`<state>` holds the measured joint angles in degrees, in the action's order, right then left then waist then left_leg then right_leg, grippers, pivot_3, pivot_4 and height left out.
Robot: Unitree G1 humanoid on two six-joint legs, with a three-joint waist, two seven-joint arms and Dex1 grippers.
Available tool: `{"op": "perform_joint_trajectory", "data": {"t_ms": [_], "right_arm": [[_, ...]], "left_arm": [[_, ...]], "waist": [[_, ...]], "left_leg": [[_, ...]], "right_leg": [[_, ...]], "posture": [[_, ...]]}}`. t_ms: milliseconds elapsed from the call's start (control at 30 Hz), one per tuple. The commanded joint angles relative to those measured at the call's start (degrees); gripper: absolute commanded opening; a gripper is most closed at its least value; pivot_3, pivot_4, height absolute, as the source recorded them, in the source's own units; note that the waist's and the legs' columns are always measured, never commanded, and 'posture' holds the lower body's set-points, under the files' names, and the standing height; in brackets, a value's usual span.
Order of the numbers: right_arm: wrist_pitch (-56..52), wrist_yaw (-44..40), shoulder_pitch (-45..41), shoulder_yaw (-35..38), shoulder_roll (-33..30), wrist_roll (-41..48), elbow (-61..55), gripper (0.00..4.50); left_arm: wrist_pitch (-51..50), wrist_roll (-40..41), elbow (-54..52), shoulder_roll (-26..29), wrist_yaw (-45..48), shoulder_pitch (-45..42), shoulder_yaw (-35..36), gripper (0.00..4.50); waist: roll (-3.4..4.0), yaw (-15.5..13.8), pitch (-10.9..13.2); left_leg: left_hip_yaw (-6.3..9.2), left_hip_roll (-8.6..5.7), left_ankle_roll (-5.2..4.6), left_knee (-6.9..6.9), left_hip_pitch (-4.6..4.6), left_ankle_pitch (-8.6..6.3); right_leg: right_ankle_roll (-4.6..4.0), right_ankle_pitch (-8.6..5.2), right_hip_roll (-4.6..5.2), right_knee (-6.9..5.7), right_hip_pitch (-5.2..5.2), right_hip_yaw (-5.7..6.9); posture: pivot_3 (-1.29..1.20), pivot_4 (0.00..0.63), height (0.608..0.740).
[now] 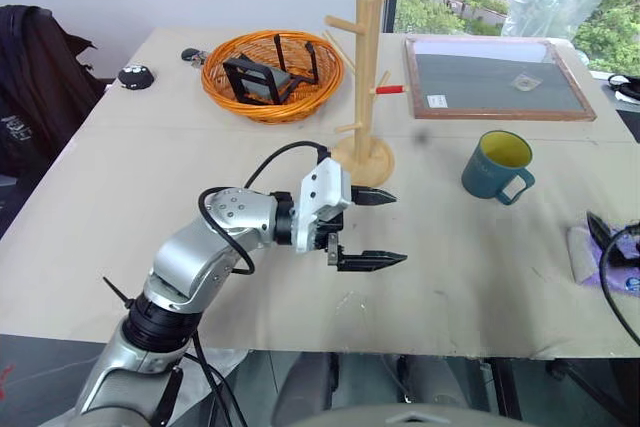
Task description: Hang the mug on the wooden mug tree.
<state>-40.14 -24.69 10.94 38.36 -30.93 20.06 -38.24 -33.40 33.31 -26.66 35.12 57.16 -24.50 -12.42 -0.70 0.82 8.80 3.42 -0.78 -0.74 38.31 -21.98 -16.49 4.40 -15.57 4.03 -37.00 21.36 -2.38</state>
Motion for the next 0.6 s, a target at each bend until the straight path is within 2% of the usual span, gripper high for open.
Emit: {"op": "perform_joint_trajectory", "data": {"t_ms": [33, 100, 167, 267, 467, 600], "right_arm": [[-6.0, 1.5, -3.0, -0.9, 1.5, 8.3, -6.3, 4.44], [-7.3, 5.5, -5.1, -4.4, 4.2, 7.6, -5.8, 4.44], [-6.0, 9.9, -6.4, -10.3, 7.5, 3.8, -4.0, 4.44], [-2.8, 15.3, -7.4, -15.2, 11.6, -1.2, -0.3, 4.44], [6.4, 22.1, -8.3, -20.9, 18.4, -8.6, 6.5, 4.44], [8.0, 24.7, -10.1, -23.8, 20.8, -11.4, 8.8, 4.44]], "left_arm": [[1.1, 0.1, -2.2, -0.7, -1.3, 0.4, 1.5, 4.50], [1.2, -0.7, -1.4, -1.3, -2.3, -0.1, 1.5, 4.50], [1.5, -2.3, -1.2, -1.8, -4.1, -0.3, 1.4, 4.50], [1.3, -3.6, -1.8, -2.3, -6.1, -0.5, 1.3, 4.50], [0.3, -3.6, -2.7, -3.0, -7.5, -1.0, 1.4, 4.50], [-0.3, -3.9, -2.8, -3.4, -8.3, -1.1, 1.0, 4.50]], "waist": [[-0.01, 0.0, 0.0], [-0.05, -0.1, 0.0], [-0.03, -0.3, 0.0], [-0.13, -0.1, -0.1], [-0.11, 0.0, 0.0], [-0.10, 0.1, 0.0]], "left_leg": [[0.03, 0.00, 0.00, 0.00, -0.01, 0.00], [0.07, 0.00, 0.00, -0.01, -0.03, 0.00], [0.08, -0.04, 0.00, 0.00, -0.07, 0.00], [0.08, -0.03, 0.09, 0.00, -0.06, 0.05], [0.00, -0.04, 0.26, -0.03, -0.13, 0.15], [-0.02, -0.03, 0.26, -0.03, -0.11, 0.15]], "right_leg": [[0.00, 0.00, 0.00, 0.01, 0.00, 0.03], [0.00, 0.00, 0.00, 0.03, 0.00, 0.06], [0.00, 0.00, 0.03, 0.05, 0.01, 0.08], [0.00, 0.00, 0.01, 0.06, 0.03, 0.07], [0.00, 0.00, 0.01, 0.00, 0.20, 0.01], [0.00, 0.00, 0.01, -0.03, 0.20, -0.01]], "posture": [[0.00, 0.150, 0.737], [0.00, 0.150, 0.737], [0.00, 0.150, 0.737], [0.00, 0.150, 0.737], [0.00, 0.150, 0.737], [0.00, 0.150, 0.737]]}}
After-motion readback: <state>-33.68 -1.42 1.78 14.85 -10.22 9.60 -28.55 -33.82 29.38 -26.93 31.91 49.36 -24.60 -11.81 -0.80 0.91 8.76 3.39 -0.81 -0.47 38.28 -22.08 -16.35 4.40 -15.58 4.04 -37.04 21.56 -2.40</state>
